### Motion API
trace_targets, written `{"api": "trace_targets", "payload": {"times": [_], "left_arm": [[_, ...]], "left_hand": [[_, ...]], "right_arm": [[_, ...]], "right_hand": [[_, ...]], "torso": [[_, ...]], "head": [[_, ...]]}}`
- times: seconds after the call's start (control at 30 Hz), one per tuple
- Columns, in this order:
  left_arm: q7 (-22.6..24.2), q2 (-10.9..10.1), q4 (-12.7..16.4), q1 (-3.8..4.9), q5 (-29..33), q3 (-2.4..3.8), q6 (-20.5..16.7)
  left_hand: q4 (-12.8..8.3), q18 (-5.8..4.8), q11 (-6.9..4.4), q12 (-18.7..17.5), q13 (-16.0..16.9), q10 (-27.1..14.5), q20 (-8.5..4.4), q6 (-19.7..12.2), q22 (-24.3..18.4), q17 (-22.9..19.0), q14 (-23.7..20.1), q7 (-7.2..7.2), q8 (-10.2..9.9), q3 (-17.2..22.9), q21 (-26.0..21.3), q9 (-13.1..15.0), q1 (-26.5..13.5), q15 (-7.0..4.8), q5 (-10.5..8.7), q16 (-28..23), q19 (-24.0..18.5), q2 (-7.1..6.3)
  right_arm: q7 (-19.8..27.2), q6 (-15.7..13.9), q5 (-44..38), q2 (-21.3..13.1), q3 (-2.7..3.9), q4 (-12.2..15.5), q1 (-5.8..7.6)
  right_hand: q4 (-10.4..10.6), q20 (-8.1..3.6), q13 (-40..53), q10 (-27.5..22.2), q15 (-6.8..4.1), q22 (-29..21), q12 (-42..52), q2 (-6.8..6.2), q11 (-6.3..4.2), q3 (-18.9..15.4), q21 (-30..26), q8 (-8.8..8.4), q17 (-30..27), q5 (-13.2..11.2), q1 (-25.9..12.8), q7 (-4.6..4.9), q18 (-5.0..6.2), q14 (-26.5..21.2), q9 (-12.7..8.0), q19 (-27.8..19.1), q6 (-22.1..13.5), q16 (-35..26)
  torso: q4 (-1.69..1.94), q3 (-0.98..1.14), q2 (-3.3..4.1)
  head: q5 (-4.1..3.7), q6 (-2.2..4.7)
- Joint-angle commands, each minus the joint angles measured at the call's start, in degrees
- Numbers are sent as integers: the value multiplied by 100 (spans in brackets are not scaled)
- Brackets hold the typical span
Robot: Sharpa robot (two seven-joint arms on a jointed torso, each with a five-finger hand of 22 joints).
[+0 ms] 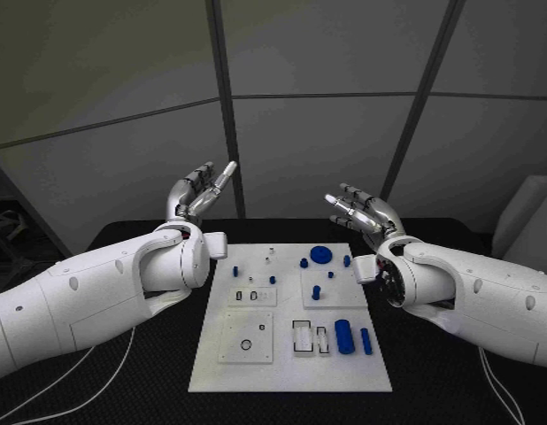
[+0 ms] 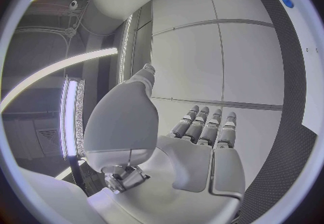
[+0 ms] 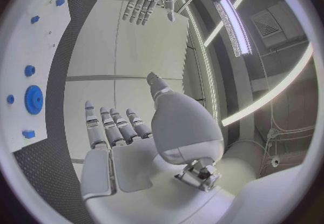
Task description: Assemble the parts on the task board
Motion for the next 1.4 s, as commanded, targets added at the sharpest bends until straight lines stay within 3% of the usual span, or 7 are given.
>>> {"api": "trace_targets", "payload": {"times": [0.03,0.33,0.47,0.53,0.8,1.2,1.4], "left_arm": [[210,7,-3,9,106,6,180],[173,-238,184,8,106,5,365],[181,-329,266,8,83,4,456],[172,-388,322,8,41,4,511],[70,-629,603,6,-168,4,743],[-74,-1082,1366,-2,-329,3,959],[-94,-1181,1568,-7,-336,3,981]], "left_hand": [[75,-33,78,33,17,137,87,113,14,18,99,372,36,22,46,20,269,40,47,49,42,-49],[64,43,319,164,89,831,124,630,84,112,879,563,153,162,151,89,508,124,41,207,407,97],[45,20,430,445,206,2160,109,1639,343,269,2319,665,405,318,609,215,800,138,32,580,1804,314],[-1,115,337,625,268,2979,95,2166,521,340,3029,632,536,380,967,274,937,17,24,797,2753,417],[-246,287,72,797,238,3819,-63,3270,720,428,4169,475,779,362,1525,347,1249,-305,26,1147,3934,548],[-461,273,-19,741,189,4173,-207,3529,749,439,4568,400,734,303,1669,286,1327,-428,25,1130,4354,646],[-484,269,-15,709,182,4177,-213,3535,744,431,4569,405,711,287,1668,270,1323,-426,24,1098,4373,647]], "right_arm": [[-546,922,-609,54,36,-110,42],[-348,596,-2956,-40,56,-316,64],[-390,564,-3629,-43,58,-368,96],[-434,577,-3957,-39,58,-401,128],[-792,933,-5193,32,59,-622,340],[-1852,1717,-7405,222,59,-801,681],[-2287,2064,-8055,333,60,-770,729]], "right_hand": [[-222,55,74,865,99,175,140,6,125,151,353,124,76,21,593,844,276,916,69,980,617,145],[-629,46,197,3560,-217,250,588,-58,-178,423,654,556,195,-12,1005,587,578,3357,262,1533,3217,524],[-733,3,172,4083,-368,282,542,-134,-338,666,825,562,191,-14,1010,486,664,3896,231,1848,3811,552],[-769,-50,172,4289,-436,295,488,-184,-391,817,902,547,203,-6,981,438,671,4129,223,1996,3980,557],[-853,-264,182,4776,-657,361,326,-435,-528,1264,1174,477,286,16,837,314,669,4819,228,2502,4310,613],[-907,-1009,203,5147,-1201,1142,218,-851,-802,1316,2688,385,1114,159,719,119,629,6765,231,3971,4607,1741],[-805,-1083,205,4891,-1219,1766,219,-943,-823,1384,3640,250,2294,138,610,91,619,6821,222,4008,4560,3375]], "torso": [[-2,0,1],[21,3,161],[31,6,226],[35,10,275],[54,12,428],[81,-23,794],[91,-45,930]], "head": [[0,0],[33,-44],[34,-16],[31,6],[4,42],[-84,141],[-127,179]]}}
